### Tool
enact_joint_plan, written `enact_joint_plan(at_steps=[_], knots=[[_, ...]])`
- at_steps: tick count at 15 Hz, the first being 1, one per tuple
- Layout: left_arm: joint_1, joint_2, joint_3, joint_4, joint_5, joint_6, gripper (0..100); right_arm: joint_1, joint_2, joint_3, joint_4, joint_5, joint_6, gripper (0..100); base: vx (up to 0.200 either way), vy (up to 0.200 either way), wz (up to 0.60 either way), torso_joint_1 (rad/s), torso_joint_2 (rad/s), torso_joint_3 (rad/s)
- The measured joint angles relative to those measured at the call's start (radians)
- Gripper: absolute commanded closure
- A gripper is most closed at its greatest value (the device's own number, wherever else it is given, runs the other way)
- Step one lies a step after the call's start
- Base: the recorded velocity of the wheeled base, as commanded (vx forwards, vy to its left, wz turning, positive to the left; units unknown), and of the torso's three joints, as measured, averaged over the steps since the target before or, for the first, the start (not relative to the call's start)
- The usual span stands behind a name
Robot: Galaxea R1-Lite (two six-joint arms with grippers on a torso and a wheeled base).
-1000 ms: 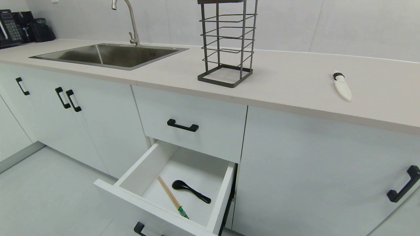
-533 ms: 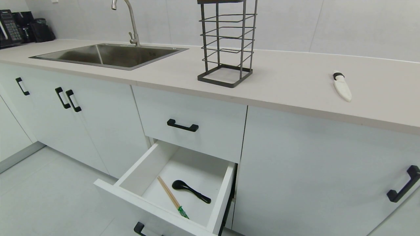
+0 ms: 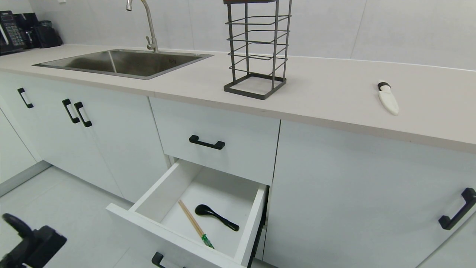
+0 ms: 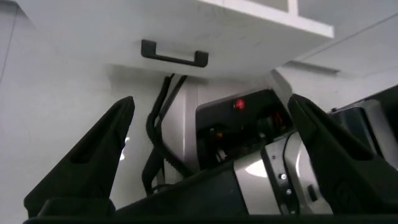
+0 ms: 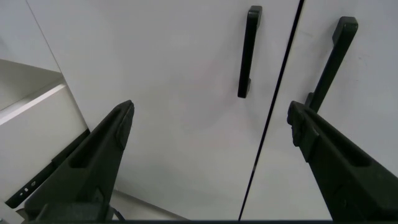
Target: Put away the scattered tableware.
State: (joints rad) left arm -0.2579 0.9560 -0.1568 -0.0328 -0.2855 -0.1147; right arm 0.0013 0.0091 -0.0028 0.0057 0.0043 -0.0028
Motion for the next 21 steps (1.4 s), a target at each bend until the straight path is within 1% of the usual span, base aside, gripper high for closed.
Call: enact_joint_plan(at_steps=[3,4,5,7,8,9,10,12,15,17,19,21], knots=[[0.001,0.161,0.054,-0.131,0.0,0.058,0,0.0,0.0,0.0,0.0,0.0,0.0,0,0.0,0.0,0.0,0.0,0.0,0.0],[0.006,0.213,0.065,-0.197,0.0,0.087,0,0.0,0.0,0.0,0.0,0.0,0.0,0,0.0,0.0,0.0,0.0,0.0,0.0],[0.017,0.254,0.073,-0.25,0.0,0.126,0,0.0,0.001,0.0,0.0,0.0,0.0,0,0.0,0.0,0.0,0.0,0.0,0.0],[0.048,0.327,0.076,-0.317,0.0,0.196,0,0.0,0.001,0.001,0.0,0.0,0.0,0,0.0,0.0,0.0,0.0,0.0,0.0],[0.066,0.361,0.073,-0.348,0.0,0.222,0,0.0,0.001,0.0,0.0,0.0,0.0,0,0.0,0.0,0.0,0.0,0.0,0.0],[0.083,0.399,0.073,-0.38,0.001,0.242,0,0.0,0.001,0.0,0.0,0.0,0.0,0,0.0,0.0,0.0,0.0,0.0,0.0],[0.096,0.444,0.075,-0.433,0.001,0.259,0,0.0,0.001,0.0,0.0,0.0,0.0,0,0.0,0.0,0.0,0.0,0.0,0.0],[0.109,0.523,0.079,-0.53,0.001,0.274,0,0.0,0.002,0.0,0.0,0.0,0.0,0,0.0,0.0,0.0,0.0,0.0,0.0],[0.114,0.617,0.069,-0.605,0.002,0.274,0,0.0,0.002,0.0,0.0,0.0,0.0,0,0.0,0.0,0.0,0.0,0.0,0.0],[0.116,0.662,0.051,-0.637,0.002,0.268,0,0.0,0.002,0.0,0.0,0.0,0.0,0,0.0,0.0,0.0,0.0,0.0,0.0],[0.119,0.698,0.006,-0.642,0.002,0.266,0,0.0,0.002,0.001,0.0,0.0,0.0,0,0.0,0.0,0.0,0.0,0.0,0.0],[0.119,0.724,-0.012,-0.659,0.001,0.264,0,0.0,0.002,0.001,0.0,0.0,0.0,0,0.0,0.0,0.0,0.0,0.0,0.0]])
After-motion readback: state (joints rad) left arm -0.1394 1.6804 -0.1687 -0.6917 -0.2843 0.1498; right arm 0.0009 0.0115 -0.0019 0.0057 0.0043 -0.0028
